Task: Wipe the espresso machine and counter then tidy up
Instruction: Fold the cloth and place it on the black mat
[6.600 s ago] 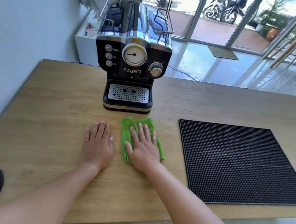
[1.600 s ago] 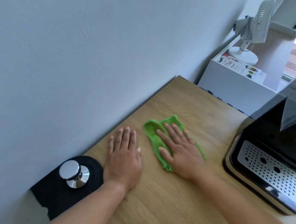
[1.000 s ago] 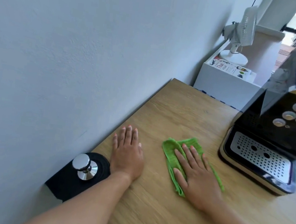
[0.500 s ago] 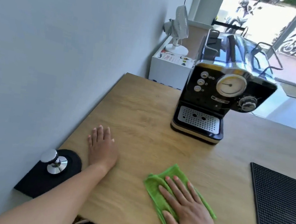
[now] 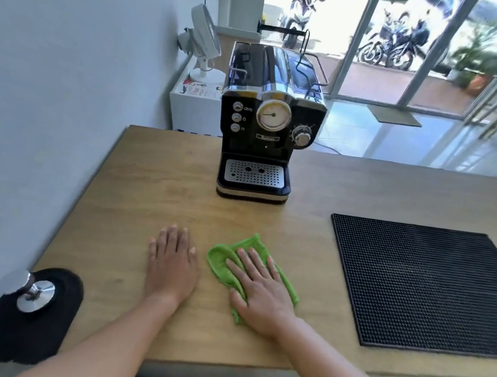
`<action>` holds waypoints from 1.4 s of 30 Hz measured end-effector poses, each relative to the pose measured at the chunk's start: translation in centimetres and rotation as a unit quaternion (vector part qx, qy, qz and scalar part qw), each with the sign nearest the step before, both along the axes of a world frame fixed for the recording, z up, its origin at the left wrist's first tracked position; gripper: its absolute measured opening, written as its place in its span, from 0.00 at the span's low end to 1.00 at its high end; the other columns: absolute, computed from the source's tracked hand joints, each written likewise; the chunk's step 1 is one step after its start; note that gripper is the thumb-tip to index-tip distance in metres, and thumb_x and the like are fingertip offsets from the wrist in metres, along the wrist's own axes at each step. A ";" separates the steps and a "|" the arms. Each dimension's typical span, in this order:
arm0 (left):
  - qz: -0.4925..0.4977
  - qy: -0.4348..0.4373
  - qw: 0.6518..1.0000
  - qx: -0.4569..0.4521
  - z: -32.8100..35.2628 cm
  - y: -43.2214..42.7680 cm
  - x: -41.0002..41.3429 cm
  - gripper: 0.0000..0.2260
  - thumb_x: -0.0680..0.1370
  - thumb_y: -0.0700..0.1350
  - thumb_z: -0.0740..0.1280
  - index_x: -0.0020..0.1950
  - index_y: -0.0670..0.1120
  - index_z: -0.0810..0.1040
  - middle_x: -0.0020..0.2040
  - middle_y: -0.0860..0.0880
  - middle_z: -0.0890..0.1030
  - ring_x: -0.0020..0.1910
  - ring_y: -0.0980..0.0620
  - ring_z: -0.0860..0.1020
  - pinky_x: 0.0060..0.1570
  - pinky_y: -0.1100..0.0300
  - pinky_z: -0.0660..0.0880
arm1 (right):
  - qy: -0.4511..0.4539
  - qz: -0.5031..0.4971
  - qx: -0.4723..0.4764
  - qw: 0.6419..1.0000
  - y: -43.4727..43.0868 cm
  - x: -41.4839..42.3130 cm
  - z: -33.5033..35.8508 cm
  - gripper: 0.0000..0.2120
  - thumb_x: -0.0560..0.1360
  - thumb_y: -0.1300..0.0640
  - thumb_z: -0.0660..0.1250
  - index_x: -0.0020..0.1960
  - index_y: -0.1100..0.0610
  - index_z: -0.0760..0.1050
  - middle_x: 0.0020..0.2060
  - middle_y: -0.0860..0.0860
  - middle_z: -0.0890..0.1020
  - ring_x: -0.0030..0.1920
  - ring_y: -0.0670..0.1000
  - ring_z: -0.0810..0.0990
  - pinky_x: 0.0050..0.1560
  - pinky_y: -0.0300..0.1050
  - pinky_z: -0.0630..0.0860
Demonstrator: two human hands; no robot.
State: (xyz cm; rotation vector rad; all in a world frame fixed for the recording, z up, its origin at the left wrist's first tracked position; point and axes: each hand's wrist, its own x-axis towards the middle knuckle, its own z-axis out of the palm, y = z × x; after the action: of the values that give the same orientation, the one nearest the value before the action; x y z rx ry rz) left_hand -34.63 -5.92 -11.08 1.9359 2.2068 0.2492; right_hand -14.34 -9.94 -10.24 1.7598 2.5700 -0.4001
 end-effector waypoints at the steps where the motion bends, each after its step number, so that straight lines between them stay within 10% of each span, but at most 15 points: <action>1: -0.002 -0.002 1.000 0.003 0.0 0.0 0.0 0.25 0.82 0.52 0.47 0.78 0.47 0.53 0.79 0.48 0.52 0.78 0.47 0.48 0.77 0.49 0.44 | 0.020 0.007 0.011 1.000 -1.1 0.4 -0.2 0.32 0.75 0.40 0.47 0.79 0.40 0.51 0.79 0.43 0.46 0.78 0.46 0.38 0.76 0.51 0.36; 7: 0.018 -0.026 0.999 -0.020 1.0 0.5 0.6 0.23 0.81 0.50 0.54 0.75 0.47 0.62 0.78 0.45 0.58 0.77 0.44 0.53 0.76 0.46 0.49 | 0.212 -0.071 0.026 0.974 -7.2 3.0 -0.5 0.25 0.71 0.47 0.56 0.66 0.45 0.76 0.73 0.43 0.69 0.76 0.42 0.60 0.76 0.42 0.49; 10: -0.023 -0.123 0.992 -0.025 3.0 0.4 2.8 0.21 0.79 0.51 0.58 0.72 0.48 0.69 0.72 0.46 0.70 0.73 0.45 0.65 0.73 0.47 0.58 | 0.383 -0.223 -0.045 0.895 -9.0 3.9 1.8 0.17 0.72 0.52 0.61 0.57 0.46 0.80 0.56 0.47 0.84 0.59 0.45 0.79 0.62 0.40 0.71; 12: -0.071 -0.275 0.956 -0.069 5.1 -0.6 5.2 0.21 0.78 0.54 0.62 0.71 0.52 0.70 0.68 0.50 0.75 0.68 0.49 0.72 0.67 0.55 0.64 | 0.423 -0.288 -0.097 0.853 -9.0 4.9 3.8 0.09 0.76 0.58 0.62 0.53 0.51 0.79 0.44 0.52 0.83 0.44 0.50 0.80 0.45 0.39 0.75; 15: -0.171 -0.457 0.849 -0.200 8.0 -2.5 8.6 0.26 0.73 0.62 0.67 0.69 0.53 0.73 0.63 0.52 0.79 0.65 0.53 0.75 0.64 0.60 0.66 | 0.474 -0.353 -0.204 0.781 -8.2 7.5 6.2 0.07 0.78 0.58 0.63 0.53 0.58 0.77 0.42 0.55 0.80 0.42 0.52 0.79 0.45 0.45 0.76; 19: -0.280 -0.413 0.811 -0.305 10.2 -4.2 12.6 0.27 0.74 0.58 0.68 0.71 0.52 0.71 0.60 0.53 0.80 0.58 0.55 0.79 0.51 0.71 0.71 | 0.523 -0.402 -0.329 0.676 -7.7 11.1 7.3 0.12 0.74 0.58 0.68 0.55 0.63 0.80 0.42 0.60 0.83 0.41 0.58 0.82 0.47 0.54 0.80; 25: -0.401 -0.291 0.860 -0.122 10.7 -5.6 18.3 0.31 0.70 0.44 0.71 0.70 0.64 0.67 0.72 0.51 0.66 0.71 0.56 0.64 0.68 0.61 0.61 | 0.585 -0.452 -0.382 0.555 -7.0 17.2 7.7 0.14 0.78 0.53 0.65 0.48 0.65 0.79 0.39 0.60 0.82 0.38 0.58 0.82 0.44 0.51 0.81; 32: -0.457 -0.208 0.865 -0.008 11.8 -7.0 25.7 0.12 0.68 0.53 0.75 0.50 0.63 0.82 0.67 0.60 0.73 0.64 0.59 0.72 0.64 0.55 0.70 | 0.642 -0.417 -0.431 0.477 -6.7 24.3 8.5 0.43 0.79 0.35 0.54 0.74 0.73 0.55 0.42 0.68 0.82 0.39 0.63 0.85 0.41 0.56 0.82; 35: -0.403 -0.260 0.877 0.015 11.9 -6.8 27.5 0.06 0.72 0.49 0.72 0.48 0.57 0.83 0.55 0.60 0.80 0.54 0.62 0.77 0.57 0.58 0.74 | 0.641 -0.356 -0.457 0.503 -7.2 26.6 9.4 0.50 0.72 0.29 0.63 0.74 0.69 0.59 0.45 0.64 0.83 0.43 0.61 0.84 0.48 0.56 0.80; 42: -0.323 -0.266 0.908 -0.021 12.5 -6.0 29.9 0.04 0.77 0.48 0.67 0.49 0.57 0.79 0.39 0.60 0.79 0.37 0.60 0.76 0.36 0.66 0.70 | 0.504 -0.285 -0.282 0.765 -10.2 30.4 11.6 0.19 0.73 0.62 0.74 0.61 0.57 0.73 0.53 0.57 0.83 0.49 0.55 0.85 0.47 0.53 0.83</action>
State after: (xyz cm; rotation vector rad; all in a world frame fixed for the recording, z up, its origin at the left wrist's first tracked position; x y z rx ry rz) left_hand -4.74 -11.88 1.42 2.1205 1.1554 0.5326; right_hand 16.09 -20.10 1.32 2.3283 1.6795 -2.3810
